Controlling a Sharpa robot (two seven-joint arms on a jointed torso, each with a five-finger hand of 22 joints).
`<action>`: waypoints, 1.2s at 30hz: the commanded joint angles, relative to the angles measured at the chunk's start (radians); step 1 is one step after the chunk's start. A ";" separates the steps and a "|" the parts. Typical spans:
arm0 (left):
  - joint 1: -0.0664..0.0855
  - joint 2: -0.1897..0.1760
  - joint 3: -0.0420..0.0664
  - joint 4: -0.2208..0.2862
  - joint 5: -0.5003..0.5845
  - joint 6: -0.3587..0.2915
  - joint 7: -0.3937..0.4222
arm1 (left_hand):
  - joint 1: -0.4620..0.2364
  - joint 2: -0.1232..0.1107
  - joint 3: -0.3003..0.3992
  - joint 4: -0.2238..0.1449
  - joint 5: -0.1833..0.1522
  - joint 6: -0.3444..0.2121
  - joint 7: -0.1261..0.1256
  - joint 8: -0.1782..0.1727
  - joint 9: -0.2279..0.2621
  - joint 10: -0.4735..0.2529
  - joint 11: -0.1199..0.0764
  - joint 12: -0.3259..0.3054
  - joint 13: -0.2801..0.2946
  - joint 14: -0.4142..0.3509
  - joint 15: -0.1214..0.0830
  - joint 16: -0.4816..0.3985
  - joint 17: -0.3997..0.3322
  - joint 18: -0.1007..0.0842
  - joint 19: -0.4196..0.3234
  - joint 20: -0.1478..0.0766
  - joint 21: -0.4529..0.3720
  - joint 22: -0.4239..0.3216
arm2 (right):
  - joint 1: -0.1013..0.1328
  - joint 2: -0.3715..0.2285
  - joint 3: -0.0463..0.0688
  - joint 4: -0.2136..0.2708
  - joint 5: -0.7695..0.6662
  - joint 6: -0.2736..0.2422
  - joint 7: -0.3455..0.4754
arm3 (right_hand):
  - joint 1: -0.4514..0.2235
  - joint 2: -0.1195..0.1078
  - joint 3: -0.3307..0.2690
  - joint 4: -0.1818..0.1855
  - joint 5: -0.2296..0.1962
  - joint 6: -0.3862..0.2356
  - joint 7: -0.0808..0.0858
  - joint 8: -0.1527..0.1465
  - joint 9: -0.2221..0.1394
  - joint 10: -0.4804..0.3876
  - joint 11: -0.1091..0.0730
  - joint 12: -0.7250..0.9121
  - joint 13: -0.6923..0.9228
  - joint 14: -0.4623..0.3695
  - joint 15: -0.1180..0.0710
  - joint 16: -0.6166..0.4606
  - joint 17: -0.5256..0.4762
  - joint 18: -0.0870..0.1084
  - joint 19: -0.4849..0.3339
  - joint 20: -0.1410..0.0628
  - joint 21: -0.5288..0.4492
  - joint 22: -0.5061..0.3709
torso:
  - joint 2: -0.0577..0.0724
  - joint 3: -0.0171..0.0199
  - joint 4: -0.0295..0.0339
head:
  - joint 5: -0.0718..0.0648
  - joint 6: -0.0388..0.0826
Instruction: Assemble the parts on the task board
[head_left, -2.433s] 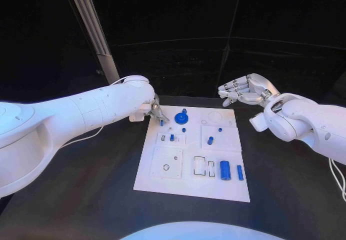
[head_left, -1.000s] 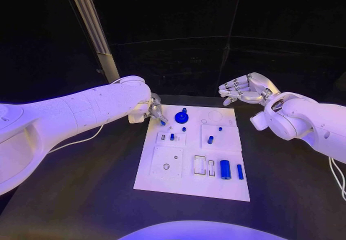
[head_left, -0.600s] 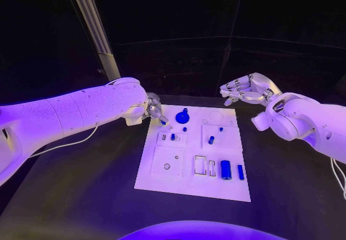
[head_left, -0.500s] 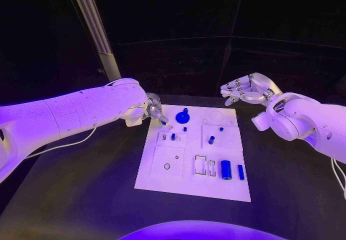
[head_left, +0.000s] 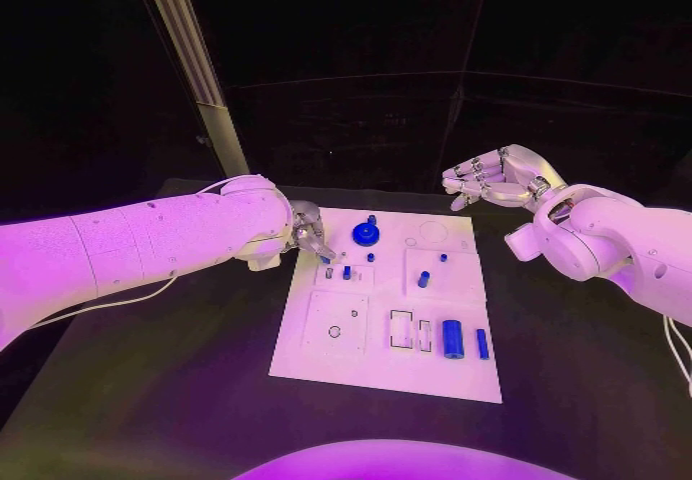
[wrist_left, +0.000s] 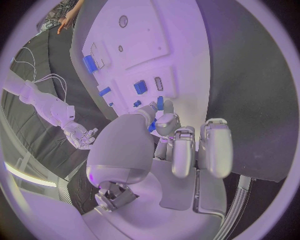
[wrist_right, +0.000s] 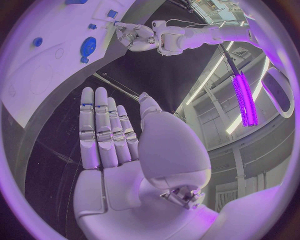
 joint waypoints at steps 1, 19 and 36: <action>-0.002 -0.004 0.000 0.014 -0.040 -0.033 -0.008 | 0.001 -0.007 0.101 -0.093 -0.001 0.003 -0.004 0.007 0.001 0.006 -0.001 0.005 0.001 0.106 -0.007 0.006 0.263 -0.003 0.031 -0.008 0.003 0.075 | 0.002 0.001 0.001 0.000 0.002 0.008 0.009 | 0.001 0.013 -0.005 -0.001 0.004 -0.006 0.001 0.002 0.001 -0.009 -0.001 0.006 0.002 -0.001 0.008 -0.002 -0.001 0.006 0.007 0.001 -0.004 -0.001 | 0.001 0.0007 -0.0016 | 0.002 -0.002; -0.018 -0.010 -0.002 0.046 -0.047 -0.009 -0.037 | 0.000 -0.008 0.104 -0.093 -0.001 0.003 -0.004 0.007 0.001 0.008 -0.001 0.006 0.003 0.106 -0.007 0.006 0.263 -0.003 0.032 -0.008 0.004 0.075 | 0.002 0.002 0.001 -0.005 0.018 0.017 0.005 | 0.000 0.014 -0.006 -0.001 0.004 -0.006 0.001 0.002 0.001 -0.009 -0.001 0.006 0.002 -0.001 0.008 -0.003 -0.002 0.005 0.007 0.001 -0.005 -0.002 | 0.001 0.0008 -0.0018 | 0.000 -0.008; -0.018 -0.016 -0.003 0.066 -0.061 0.028 -0.053 | -0.004 -0.019 0.119 -0.099 -0.001 0.005 -0.005 0.010 0.002 0.011 -0.002 0.006 0.002 0.106 -0.007 0.006 0.263 -0.004 0.033 -0.009 0.004 0.077 | 0.002 0.004 0.000 -0.008 0.020 0.025 0.001 | -0.002 0.014 -0.008 0.000 0.004 -0.007 0.001 0.002 0.001 -0.010 -0.001 0.006 0.002 -0.002 0.008 -0.003 -0.002 0.005 0.007 0.001 -0.006 -0.002 | 0.001 0.0013 -0.0018 | 0.001 -0.011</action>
